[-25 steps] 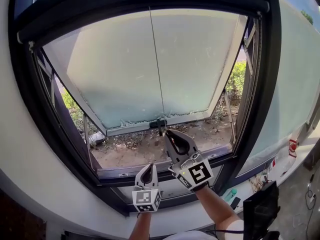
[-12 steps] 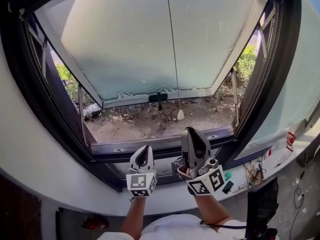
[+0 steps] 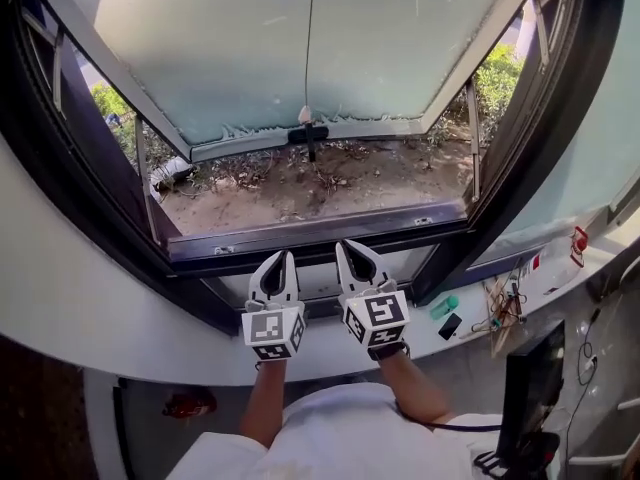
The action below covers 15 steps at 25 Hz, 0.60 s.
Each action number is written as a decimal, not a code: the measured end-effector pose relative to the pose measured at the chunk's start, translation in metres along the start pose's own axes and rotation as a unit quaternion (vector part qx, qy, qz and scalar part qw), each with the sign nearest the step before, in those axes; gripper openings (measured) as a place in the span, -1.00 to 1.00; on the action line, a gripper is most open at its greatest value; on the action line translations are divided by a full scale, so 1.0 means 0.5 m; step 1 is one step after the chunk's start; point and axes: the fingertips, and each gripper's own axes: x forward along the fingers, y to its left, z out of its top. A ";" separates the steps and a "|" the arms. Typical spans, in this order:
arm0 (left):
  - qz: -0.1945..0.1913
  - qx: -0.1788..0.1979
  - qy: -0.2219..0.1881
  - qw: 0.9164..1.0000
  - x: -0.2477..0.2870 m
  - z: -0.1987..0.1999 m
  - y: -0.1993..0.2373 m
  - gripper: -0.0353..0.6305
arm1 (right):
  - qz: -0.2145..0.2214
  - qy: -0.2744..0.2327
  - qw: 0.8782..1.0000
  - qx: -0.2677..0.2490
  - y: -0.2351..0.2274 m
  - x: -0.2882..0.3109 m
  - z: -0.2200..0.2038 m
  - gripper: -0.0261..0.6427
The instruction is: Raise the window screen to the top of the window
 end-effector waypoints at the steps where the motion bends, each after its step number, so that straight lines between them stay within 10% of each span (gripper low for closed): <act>1: 0.000 0.002 -0.001 1.000 0.002 0.001 0.003 -0.89 | 0.001 0.003 1.000 0.000 0.000 0.008 -0.004 -0.91; 15: -0.005 0.012 -0.003 1.000 0.012 -0.002 -0.019 -0.89 | 0.001 0.017 1.000 0.003 -0.027 0.009 -0.027 -0.91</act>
